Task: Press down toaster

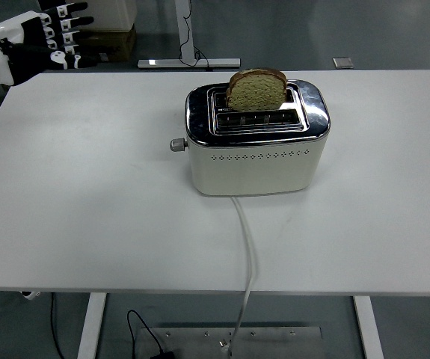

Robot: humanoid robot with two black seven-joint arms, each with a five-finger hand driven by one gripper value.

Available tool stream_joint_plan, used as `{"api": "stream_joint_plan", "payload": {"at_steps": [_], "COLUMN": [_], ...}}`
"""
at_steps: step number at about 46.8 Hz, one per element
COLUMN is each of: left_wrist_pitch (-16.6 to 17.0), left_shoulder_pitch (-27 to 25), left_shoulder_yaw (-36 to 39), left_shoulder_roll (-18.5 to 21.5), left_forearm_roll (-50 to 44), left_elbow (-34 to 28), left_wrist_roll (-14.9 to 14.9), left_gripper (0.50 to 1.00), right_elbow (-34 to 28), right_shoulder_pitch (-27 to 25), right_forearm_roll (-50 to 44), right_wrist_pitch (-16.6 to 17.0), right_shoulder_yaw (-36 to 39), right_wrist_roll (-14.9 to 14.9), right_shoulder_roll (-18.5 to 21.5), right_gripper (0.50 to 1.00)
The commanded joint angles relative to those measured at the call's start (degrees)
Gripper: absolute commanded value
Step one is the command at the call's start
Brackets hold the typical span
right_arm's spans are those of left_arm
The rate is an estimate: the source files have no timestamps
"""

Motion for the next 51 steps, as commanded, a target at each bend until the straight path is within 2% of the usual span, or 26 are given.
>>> {"api": "stream_joint_plan", "payload": {"at_steps": [1, 11, 26, 37, 45, 51], "left_wrist_pitch": [-1.99, -7.97, -14.56, -14.57, -14.21, -12.46], "left_shoulder_pitch": [-3.04, -8.58, -9.64, -8.68, -5.51, -4.19], "left_shoulder_yaw": [3.72, 8.48, 8.65, 11.11, 11.29, 11.29], "left_shoulder_roll": [0.73, 2.13, 3.89, 3.63, 3.02, 2.23], "left_forearm_roll": [3.16, 11.33, 24.34, 28.48, 32.35, 32.7], "left_elbow": [-1.47, -4.46, -7.89, -7.89, -7.8, -7.71], "left_wrist_roll": [0.08, 0.17, 1.75, 1.67, 1.67, 1.67], "left_gripper": [1.0, 1.0, 1.0, 1.0, 1.0, 1.0], "right_elbow": [0.0, 0.0, 0.0, 0.0, 0.0, 0.0], "right_shoulder_pitch": [0.0, 0.0, 0.0, 0.09, 0.0, 0.09], "right_forearm_roll": [0.0, 0.0, 0.0, 0.0, 0.0, 0.0], "right_wrist_pitch": [0.0, 0.0, 0.0, 0.0, 0.0, 0.0], "right_shoulder_yaw": [0.0, 0.0, 0.0, 0.0, 0.0, 0.0], "right_wrist_roll": [-0.01, -0.01, -0.01, -0.01, -0.01, -0.01], "right_shoulder_roll": [0.0, 0.0, 0.0, 0.0, 0.0, 0.0], "right_gripper": [0.998, 0.998, 0.998, 0.998, 0.998, 0.998]}}
